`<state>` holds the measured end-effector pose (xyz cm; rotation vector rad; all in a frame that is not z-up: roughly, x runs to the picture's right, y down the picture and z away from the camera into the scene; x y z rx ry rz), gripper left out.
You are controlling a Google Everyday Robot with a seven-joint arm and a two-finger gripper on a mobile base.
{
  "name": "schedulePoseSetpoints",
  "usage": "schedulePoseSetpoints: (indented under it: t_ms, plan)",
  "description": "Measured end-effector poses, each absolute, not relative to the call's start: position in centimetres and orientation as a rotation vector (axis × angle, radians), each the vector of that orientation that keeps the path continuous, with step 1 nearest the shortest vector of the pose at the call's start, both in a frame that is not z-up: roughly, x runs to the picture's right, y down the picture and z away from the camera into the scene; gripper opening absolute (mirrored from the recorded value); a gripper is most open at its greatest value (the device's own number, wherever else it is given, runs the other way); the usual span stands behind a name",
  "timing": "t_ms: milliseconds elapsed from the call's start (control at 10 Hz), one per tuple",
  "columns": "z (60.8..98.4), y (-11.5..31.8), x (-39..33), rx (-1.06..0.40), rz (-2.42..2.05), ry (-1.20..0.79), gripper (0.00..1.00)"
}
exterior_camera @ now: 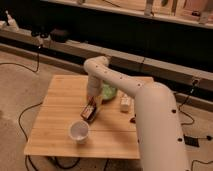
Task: Place the eraser on the white sponge
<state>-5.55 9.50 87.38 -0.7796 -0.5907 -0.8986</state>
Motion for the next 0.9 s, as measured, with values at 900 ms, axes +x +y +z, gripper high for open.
schedulePoseSetpoints:
  t_ms: [900]
  plan:
    - [87.56,10.13,-5.47,-0.799,-0.885,-0.602,0.80]
